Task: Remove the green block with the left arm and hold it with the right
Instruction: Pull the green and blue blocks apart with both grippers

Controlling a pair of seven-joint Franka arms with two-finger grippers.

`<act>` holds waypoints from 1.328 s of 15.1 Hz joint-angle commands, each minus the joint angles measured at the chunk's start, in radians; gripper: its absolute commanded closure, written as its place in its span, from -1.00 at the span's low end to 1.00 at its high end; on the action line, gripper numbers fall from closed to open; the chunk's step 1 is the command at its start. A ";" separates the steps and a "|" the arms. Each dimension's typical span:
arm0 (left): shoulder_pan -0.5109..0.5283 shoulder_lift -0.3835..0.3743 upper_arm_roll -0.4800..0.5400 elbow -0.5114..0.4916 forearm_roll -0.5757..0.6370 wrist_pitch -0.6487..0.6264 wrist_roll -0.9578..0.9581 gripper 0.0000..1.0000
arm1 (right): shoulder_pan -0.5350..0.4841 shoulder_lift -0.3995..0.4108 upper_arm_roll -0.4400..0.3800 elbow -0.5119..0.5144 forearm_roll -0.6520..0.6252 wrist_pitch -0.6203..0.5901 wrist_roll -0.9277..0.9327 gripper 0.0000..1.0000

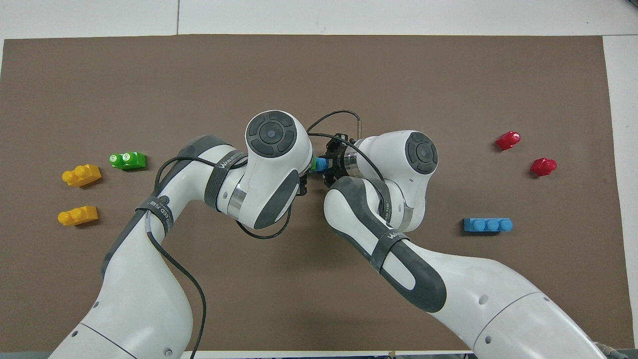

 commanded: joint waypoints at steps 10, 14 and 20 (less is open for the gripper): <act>0.007 -0.046 0.010 0.050 0.020 -0.123 -0.001 0.96 | 0.002 0.011 0.004 0.009 0.025 0.045 -0.007 1.00; 0.062 -0.123 0.011 0.050 0.020 -0.166 0.020 0.96 | -0.001 0.011 0.006 0.015 0.025 0.040 -0.006 1.00; 0.151 -0.259 0.011 -0.022 0.019 -0.335 0.333 0.96 | -0.079 -0.027 0.003 0.057 0.011 -0.076 -0.053 1.00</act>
